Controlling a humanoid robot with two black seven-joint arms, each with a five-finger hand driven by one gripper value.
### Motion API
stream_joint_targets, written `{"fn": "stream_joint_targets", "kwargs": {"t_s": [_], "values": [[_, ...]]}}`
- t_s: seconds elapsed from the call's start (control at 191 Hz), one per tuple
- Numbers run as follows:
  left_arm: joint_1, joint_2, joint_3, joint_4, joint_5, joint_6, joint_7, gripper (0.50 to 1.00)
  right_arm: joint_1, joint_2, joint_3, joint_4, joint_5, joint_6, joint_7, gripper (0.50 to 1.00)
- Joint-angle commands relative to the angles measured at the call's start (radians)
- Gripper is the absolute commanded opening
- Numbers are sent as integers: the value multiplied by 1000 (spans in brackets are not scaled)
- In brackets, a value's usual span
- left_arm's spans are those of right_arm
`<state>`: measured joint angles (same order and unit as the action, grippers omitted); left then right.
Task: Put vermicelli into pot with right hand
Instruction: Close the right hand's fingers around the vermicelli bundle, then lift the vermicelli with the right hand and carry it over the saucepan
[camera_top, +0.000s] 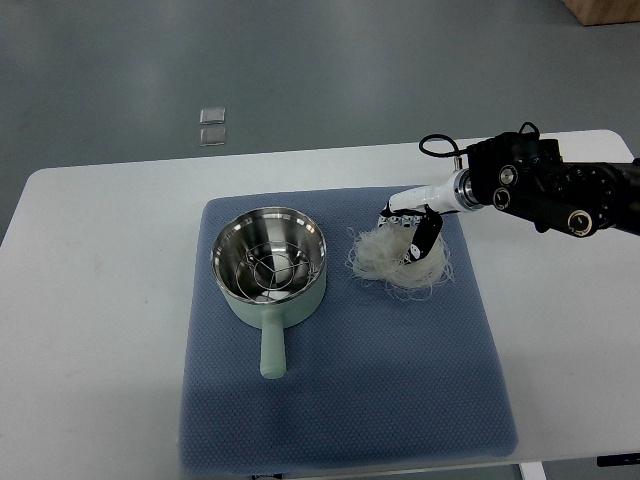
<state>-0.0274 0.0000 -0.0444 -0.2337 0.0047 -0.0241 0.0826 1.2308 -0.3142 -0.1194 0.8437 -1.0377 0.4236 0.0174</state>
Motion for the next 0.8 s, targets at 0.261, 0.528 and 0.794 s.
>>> {"fn": "stream_joint_targets", "kwargs": {"t_s": [0.261, 0.528, 0.794], "values": [[1, 0, -2, 2, 0, 0, 0, 1000, 122, -89, 63, 54, 41, 107, 24, 500], [0, 0, 0, -1, 0, 0, 0, 1000, 375, -221, 75, 161, 103, 187, 26, 500], [0, 0, 1, -3, 0, 0, 0, 1000, 535, -243, 72, 202, 185, 187, 24, 500]]}}
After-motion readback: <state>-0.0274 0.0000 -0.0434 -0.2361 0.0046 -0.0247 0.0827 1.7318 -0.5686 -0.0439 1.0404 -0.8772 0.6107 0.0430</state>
